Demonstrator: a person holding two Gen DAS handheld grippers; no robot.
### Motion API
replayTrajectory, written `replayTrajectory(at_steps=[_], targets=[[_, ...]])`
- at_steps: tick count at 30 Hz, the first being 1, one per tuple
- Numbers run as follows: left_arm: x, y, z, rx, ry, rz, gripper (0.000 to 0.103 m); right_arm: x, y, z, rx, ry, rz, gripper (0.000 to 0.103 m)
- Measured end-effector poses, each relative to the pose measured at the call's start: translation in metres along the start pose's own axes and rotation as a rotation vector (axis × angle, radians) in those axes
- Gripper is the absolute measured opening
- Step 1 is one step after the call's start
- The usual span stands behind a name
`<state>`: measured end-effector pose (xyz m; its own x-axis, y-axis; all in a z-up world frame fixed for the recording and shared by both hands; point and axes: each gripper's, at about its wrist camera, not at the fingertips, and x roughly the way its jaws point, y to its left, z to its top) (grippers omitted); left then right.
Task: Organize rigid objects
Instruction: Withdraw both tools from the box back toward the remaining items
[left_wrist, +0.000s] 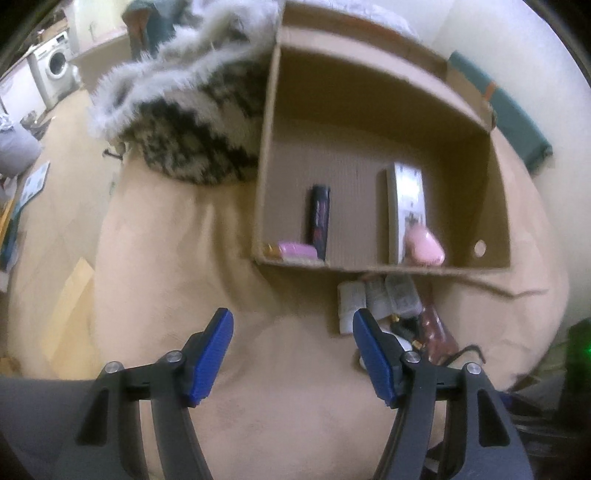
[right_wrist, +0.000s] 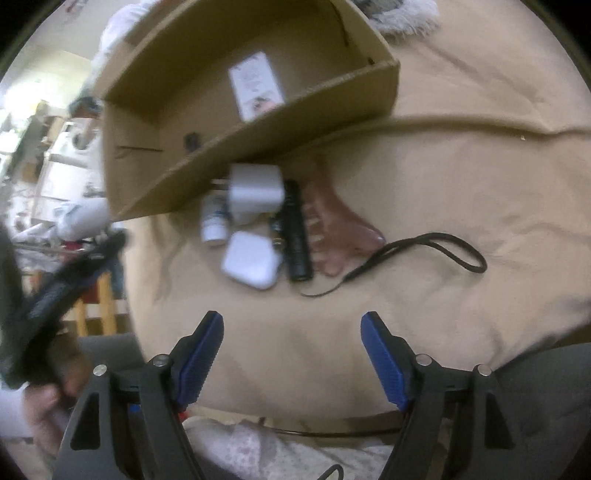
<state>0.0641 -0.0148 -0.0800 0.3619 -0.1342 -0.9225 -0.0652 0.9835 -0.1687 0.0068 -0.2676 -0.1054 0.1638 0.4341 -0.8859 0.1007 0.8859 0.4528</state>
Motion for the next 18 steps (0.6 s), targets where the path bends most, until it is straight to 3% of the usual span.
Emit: replayTrajectory(at_steps=[2, 5, 13, 18], targets=[[0.020, -0.009, -0.002, 0.014, 0.070, -0.024, 0.062, -0.009, -0.005, 0.001, 0.022, -0.040, 0.051, 0.081], [0.046, -0.027, -0.002, 0.057, 0.150, -0.037, 0.050, -0.017, -0.010, 0.006, 0.040, -0.080, 0.105, 0.081], [0.081, -0.049, 0.012, 0.075, 0.189, 0.001, 0.047, -0.012, -0.019, 0.016, 0.152, -0.063, 0.238, 0.081], [0.099, -0.051, 0.012, 0.082, 0.206, 0.022, 0.030, -0.009, -0.022, 0.022, 0.186, -0.054, 0.261, 0.081]])
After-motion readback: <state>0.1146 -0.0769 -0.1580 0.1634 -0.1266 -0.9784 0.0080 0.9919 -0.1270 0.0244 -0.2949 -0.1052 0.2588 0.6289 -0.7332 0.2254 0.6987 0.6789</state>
